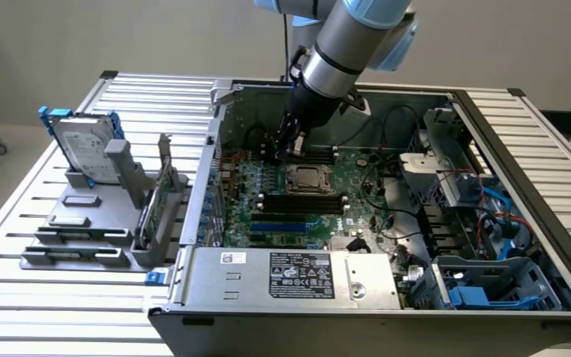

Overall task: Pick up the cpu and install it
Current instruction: 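Install the first cpu locking lever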

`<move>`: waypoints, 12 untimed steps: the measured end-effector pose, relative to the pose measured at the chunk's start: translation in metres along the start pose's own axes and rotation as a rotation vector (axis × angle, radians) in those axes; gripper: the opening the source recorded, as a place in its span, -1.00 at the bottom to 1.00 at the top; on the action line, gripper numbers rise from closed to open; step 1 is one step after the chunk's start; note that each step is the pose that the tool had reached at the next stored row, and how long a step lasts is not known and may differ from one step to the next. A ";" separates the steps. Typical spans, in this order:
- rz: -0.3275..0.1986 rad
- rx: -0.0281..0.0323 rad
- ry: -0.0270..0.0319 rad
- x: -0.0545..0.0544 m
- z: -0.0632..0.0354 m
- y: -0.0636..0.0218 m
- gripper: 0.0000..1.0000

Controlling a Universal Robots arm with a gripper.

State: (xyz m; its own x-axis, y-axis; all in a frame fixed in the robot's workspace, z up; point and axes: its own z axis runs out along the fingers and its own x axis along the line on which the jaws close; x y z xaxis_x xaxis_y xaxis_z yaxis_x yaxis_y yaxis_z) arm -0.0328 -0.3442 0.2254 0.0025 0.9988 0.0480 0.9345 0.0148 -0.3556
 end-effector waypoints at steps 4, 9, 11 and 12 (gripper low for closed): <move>0.000 0.0000 0.0000 0.000 0.0000 0.0000 -0.79; 0.001 -0.0031 0.0002 0.000 0.0029 -0.0106 -0.79; 0.001 -0.0041 0.0036 0.000 0.0032 -0.0169 -0.79; 0.001 -0.0045 0.0063 0.000 0.0030 -0.0201 -0.79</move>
State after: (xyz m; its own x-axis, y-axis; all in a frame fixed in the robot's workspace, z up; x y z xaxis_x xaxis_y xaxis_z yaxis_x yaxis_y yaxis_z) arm -0.0526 -0.3441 0.2298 0.0059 0.9986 0.0534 0.9361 0.0133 -0.3514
